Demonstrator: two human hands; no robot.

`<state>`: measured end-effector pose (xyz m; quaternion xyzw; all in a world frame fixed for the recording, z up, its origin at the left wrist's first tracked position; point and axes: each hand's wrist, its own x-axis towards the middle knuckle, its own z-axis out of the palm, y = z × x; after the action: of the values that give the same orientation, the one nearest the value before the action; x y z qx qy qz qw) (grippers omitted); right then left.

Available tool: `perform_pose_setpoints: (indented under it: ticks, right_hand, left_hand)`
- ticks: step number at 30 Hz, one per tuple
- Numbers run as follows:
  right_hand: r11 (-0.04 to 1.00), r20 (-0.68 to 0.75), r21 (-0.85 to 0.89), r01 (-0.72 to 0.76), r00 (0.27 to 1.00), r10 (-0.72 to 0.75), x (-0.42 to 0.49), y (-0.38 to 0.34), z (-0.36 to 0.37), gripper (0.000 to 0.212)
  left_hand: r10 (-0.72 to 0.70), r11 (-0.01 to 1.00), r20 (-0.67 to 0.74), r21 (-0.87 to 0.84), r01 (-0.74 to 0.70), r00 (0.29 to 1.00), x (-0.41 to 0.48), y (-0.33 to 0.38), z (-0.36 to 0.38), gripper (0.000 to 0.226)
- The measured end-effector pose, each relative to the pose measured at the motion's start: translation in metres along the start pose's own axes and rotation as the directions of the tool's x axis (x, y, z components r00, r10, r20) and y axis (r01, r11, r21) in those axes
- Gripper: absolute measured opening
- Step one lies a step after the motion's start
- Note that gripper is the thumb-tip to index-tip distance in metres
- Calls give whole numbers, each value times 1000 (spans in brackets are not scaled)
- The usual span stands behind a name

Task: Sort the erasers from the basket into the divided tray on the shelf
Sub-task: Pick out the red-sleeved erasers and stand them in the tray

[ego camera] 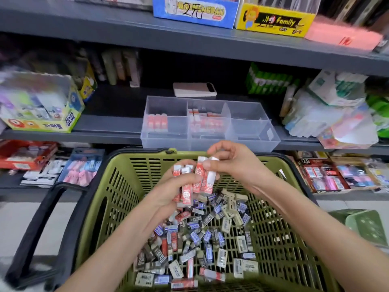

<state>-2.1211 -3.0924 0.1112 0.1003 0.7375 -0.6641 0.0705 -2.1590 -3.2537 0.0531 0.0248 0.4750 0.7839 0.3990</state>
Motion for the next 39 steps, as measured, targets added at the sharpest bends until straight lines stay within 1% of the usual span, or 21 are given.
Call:
perform_pose_setpoints:
  ticks: [2, 4, 6, 8, 10, 12, 14, 16, 18, 20, 23, 25, 28, 29, 32, 34, 35, 36, 37, 38, 39]
  right_hand:
    - [999, -42, 31, 33, 999, -32, 10, -8, 0, 17]
    - [995, -149, 43, 94, 985, -87, 27, -18, -9, 13]
    - [984, -322, 40, 174, 934, -152, 52, -27, -26, 11]
    - [979, -480, 5, 205, 859, -177, 82, -33, -40, 13]
    - [980, -580, -47, 192, 794, -183, 112, -36, -47, 15]
    - [976, -617, -102, 191, 757, -212, 138, -33, -48, 15]
    - [970, -588, -174, 168, 773, -239, 157, -29, -47, 15]
    - [946, -510, -316, 67, 829, -229, 169, -21, -45, 18]
    - [888, -427, -458, -26, 883, -194, 175, -17, -45, 15]
    - [861, -366, -506, -57, 918, -154, 179, -17, -47, 10]
    - [785, -330, -612, -92, 933, -148, 181, -18, -48, 17]
    - [740, -314, -666, -95, 935, -163, 183, -20, -46, 16]
    - [656, -288, -739, -152, 952, -103, 184, -21, -40, 16]
    - [647, -278, -747, -154, 956, -93, 184, -21, -40, 16]
    - [661, -233, -740, -127, 970, -74, 182, -24, -42, 17]
    - [619, -204, -775, -127, 978, -54, 178, -28, -42, 18]
    - [592, -217, -795, -128, 973, -81, 175, -29, -41, 18]
    - [589, -250, -800, -113, 956, -155, 171, -30, -38, 17]
    - [652, -288, -755, -66, 927, -240, 164, -32, -33, 16]
    - [770, -312, -638, 17, 908, -279, 154, -36, -27, 15]
    - [884, -289, -451, 122, 917, -274, 143, -41, -22, 17]
  left_hand:
    - [61, 998, -33, -15, -61, 998, 3, 13, 2, 40]
    - [118, 991, -68, -49, -121, 991, 7, 27, 2, 40]
    - [165, 982, -91, -78, -172, 982, 12, 40, 0, 42]
    - [187, 972, -138, -121, -204, 973, 16, 52, -3, 48]
    - [224, 956, -180, -150, -252, 958, 21, 64, -6, 39]
    - [270, 940, -198, -159, -302, 942, 26, 76, -8, 39]
    - [298, 931, -206, -155, -332, 932, 29, 86, -11, 41]
    - [306, 926, -206, -164, -341, 930, 32, 92, -14, 41]
    - [303, 926, -206, -167, -339, 930, 35, 95, -16, 41]
    - [302, 929, -206, -157, -336, 931, 38, 96, -17, 41]
    - [295, 930, -192, -169, -328, 936, 43, 96, -17, 43]
    - [297, 929, -188, -169, -328, 936, 46, 95, -17, 42]
    - [308, 933, -179, -138, -333, 935, 48, 96, -16, 40]
    - [311, 932, -175, -138, -336, 934, 49, 96, -16, 39]
    - [315, 930, -167, -143, -339, 934, 50, 97, -15, 38]
    - [316, 931, -162, -134, -338, 935, 50, 98, -14, 36]
    - [317, 933, -160, -126, -338, 935, 51, 97, -13, 36]
    - [319, 934, -159, -112, -338, 934, 51, 97, -13, 36]
    - [321, 937, -158, -94, -338, 934, 51, 97, -13, 36]
    - [322, 939, -158, -73, -337, 933, 51, 97, -12, 36]
    - [323, 941, -160, -51, -335, 933, 51, 97, -12, 37]
